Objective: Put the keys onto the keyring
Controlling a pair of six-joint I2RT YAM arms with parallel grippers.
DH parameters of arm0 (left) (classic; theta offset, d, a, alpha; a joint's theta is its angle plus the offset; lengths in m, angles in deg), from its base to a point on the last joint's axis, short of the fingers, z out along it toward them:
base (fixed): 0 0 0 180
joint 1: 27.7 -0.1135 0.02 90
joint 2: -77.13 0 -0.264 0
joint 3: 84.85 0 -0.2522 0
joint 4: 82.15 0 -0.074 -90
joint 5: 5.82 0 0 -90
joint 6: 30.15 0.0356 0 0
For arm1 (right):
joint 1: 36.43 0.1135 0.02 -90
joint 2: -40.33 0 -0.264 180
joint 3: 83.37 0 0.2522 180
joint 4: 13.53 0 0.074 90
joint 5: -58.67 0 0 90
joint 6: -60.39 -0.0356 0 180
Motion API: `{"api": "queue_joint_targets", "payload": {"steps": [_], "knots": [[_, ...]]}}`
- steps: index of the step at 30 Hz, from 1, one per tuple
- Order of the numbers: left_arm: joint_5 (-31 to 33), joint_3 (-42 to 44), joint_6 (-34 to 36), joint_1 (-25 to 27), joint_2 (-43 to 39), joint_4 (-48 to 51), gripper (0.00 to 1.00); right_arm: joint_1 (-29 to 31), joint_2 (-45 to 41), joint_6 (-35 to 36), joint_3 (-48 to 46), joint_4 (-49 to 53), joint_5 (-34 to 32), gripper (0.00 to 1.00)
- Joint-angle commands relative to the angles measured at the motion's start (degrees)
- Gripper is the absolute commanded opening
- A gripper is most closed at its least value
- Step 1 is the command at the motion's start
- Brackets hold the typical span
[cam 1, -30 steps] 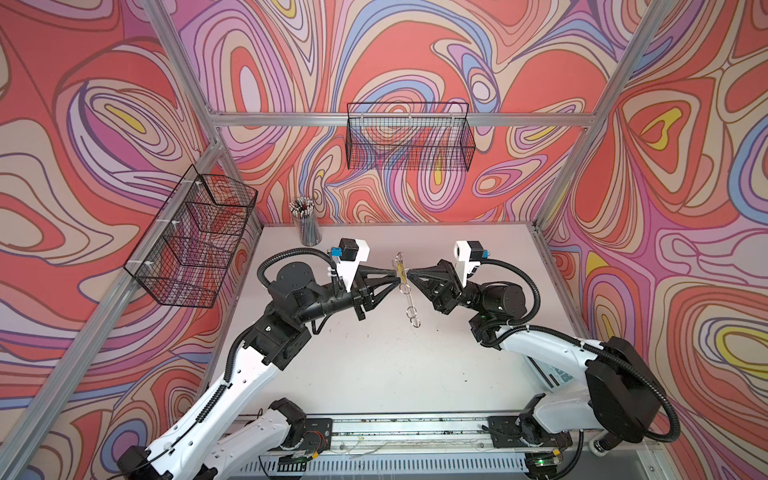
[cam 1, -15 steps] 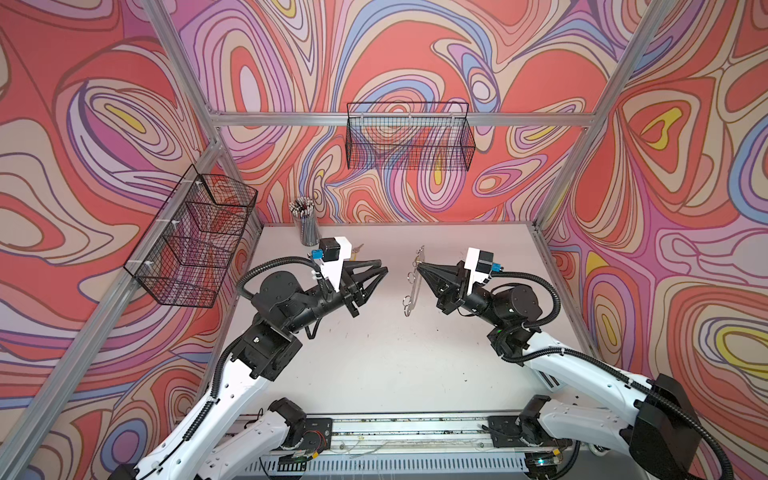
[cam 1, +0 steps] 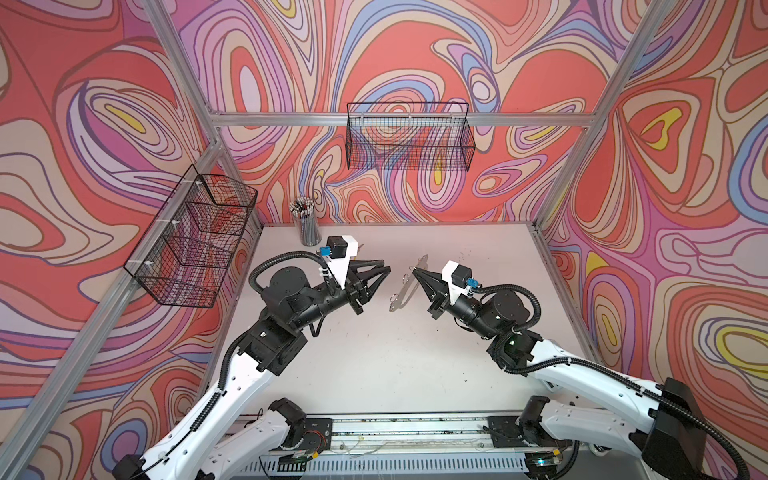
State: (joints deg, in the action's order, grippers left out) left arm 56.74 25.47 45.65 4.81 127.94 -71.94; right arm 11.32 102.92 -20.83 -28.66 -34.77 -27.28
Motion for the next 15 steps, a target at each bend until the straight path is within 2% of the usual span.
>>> {"api": "queue_joint_targets", "payload": {"steps": [1,5,12,15], "knots": [[-0.9,-1.1,-0.1,-0.4,0.0,0.3,0.27,1.7,-0.4,5.3,1.6,0.5,-5.3,0.0],[-1.1,-1.3,0.0,-0.4,0.1,0.8,0.27,3.5,0.0,7.6,1.7,0.2,-9.7,0.0],[-1.2,-1.3,0.1,-0.4,0.4,1.0,0.27,10.2,2.2,16.0,2.6,-0.9,-20.9,0.0],[-1.5,-1.4,0.1,-0.4,0.6,1.1,0.28,10.7,2.6,16.2,2.4,-1.6,-21.1,0.0]]}}
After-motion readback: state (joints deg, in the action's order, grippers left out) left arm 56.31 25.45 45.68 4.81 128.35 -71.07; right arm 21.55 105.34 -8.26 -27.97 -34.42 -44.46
